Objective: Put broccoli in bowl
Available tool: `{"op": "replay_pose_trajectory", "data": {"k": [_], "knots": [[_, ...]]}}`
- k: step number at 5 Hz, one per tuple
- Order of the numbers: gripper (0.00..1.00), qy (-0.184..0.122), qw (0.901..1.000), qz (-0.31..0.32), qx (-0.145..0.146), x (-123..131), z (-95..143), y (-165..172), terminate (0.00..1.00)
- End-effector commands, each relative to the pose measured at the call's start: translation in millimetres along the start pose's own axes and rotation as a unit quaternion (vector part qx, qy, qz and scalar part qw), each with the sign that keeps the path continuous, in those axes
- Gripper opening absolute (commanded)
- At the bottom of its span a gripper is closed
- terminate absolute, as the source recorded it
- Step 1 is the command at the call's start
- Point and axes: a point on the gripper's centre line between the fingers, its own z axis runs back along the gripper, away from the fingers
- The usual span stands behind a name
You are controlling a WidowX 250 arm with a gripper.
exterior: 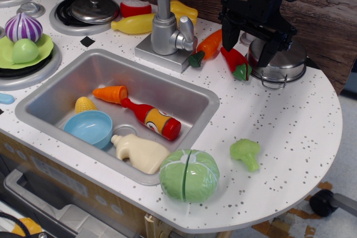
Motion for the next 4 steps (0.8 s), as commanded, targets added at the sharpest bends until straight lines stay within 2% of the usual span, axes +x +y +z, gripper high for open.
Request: {"op": "replay_pose_trajectory", "data": {"k": [1,2,3,4], "knots": [[1.00,0.000,1.0000,0.000,0.000,0.0,0.0,0.0,0.00],[1.00,0.004,0.9997,0.026,0.005,-19.3,13.3,-16.1,0.00],[1.00,0.002,0.9987,0.049,0.009,-39.8,14.0,-30.0,0.00],[1.00,0.002,0.9983,0.059,-0.005,-58.3,12.4,-38.3,0.00]]}}
